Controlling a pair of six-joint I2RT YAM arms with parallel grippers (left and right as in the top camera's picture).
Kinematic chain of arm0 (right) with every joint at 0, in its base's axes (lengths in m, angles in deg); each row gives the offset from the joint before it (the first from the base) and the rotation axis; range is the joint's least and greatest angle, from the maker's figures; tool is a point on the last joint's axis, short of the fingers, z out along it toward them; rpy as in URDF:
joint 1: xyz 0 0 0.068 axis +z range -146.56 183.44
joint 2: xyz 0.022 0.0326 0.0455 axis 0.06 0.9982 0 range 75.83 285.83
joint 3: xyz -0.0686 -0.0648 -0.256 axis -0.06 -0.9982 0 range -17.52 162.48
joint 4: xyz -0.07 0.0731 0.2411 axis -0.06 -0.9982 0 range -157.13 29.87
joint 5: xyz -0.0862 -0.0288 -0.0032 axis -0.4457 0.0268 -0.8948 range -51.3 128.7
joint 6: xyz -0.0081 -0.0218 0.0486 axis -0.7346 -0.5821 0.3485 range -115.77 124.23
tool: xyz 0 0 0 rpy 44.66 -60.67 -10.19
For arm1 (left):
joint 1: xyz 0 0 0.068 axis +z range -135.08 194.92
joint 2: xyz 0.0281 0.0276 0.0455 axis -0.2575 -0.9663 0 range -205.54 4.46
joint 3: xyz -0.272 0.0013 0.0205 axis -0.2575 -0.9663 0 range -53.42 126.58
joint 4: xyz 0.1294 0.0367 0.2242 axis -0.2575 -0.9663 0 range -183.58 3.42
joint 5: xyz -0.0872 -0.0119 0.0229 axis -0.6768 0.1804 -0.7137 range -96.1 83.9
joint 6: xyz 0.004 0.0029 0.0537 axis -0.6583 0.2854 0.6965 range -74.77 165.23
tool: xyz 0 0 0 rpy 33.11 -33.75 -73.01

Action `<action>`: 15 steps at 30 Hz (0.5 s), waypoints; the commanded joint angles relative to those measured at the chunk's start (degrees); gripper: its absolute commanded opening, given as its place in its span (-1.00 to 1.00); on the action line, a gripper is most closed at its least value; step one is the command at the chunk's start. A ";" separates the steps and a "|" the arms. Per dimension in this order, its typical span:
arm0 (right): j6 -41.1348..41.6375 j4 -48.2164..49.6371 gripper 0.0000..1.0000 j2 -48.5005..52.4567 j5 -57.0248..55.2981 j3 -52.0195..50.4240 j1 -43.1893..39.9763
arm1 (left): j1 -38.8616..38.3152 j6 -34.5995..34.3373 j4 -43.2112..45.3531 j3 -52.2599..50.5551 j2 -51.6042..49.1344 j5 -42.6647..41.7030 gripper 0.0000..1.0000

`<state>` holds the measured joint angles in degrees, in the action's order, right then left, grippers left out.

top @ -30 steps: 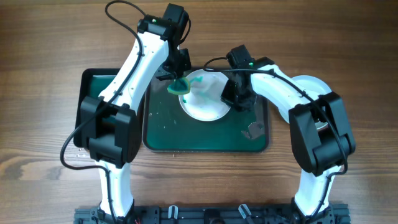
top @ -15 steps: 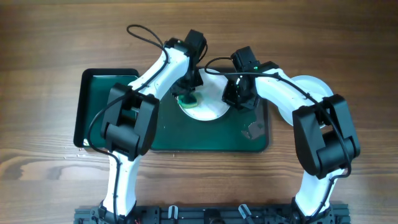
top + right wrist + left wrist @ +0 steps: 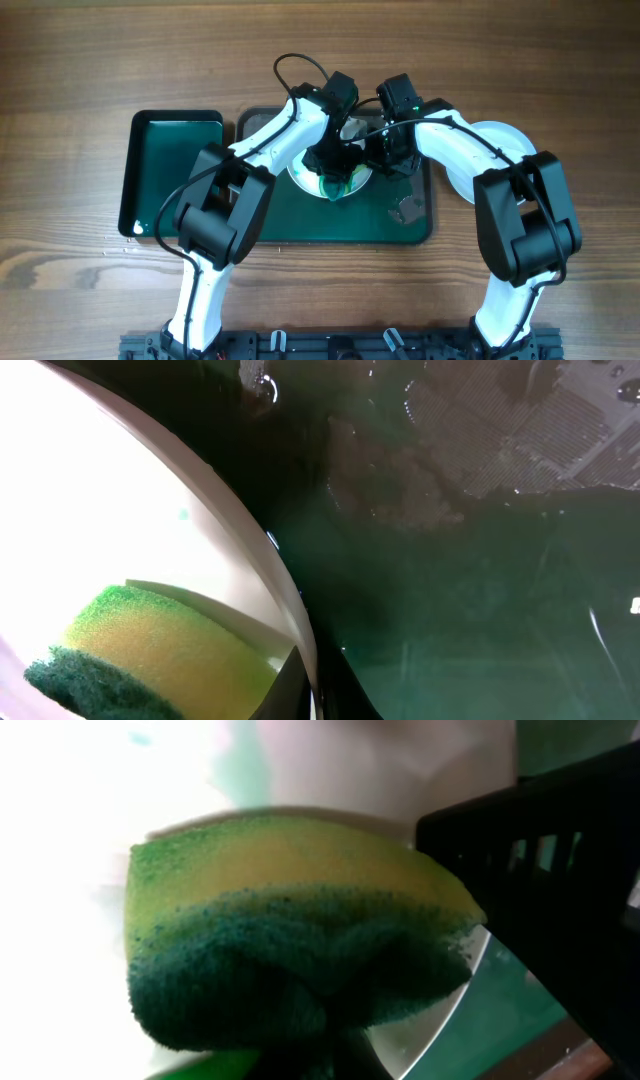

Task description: Clean dirty plates on tray and stack at the side

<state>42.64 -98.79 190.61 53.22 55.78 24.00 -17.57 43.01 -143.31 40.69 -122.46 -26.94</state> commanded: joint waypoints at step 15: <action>1.01 0.92 -0.91 4.17 -4.31 -1.97 0.81 | 4.96 -41.59 -7.23 -1.97 -3.28 45.35 -0.92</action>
<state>43.06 -96.51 191.01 54.99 55.80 25.49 -15.38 9.96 -148.49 41.72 -122.00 -3.42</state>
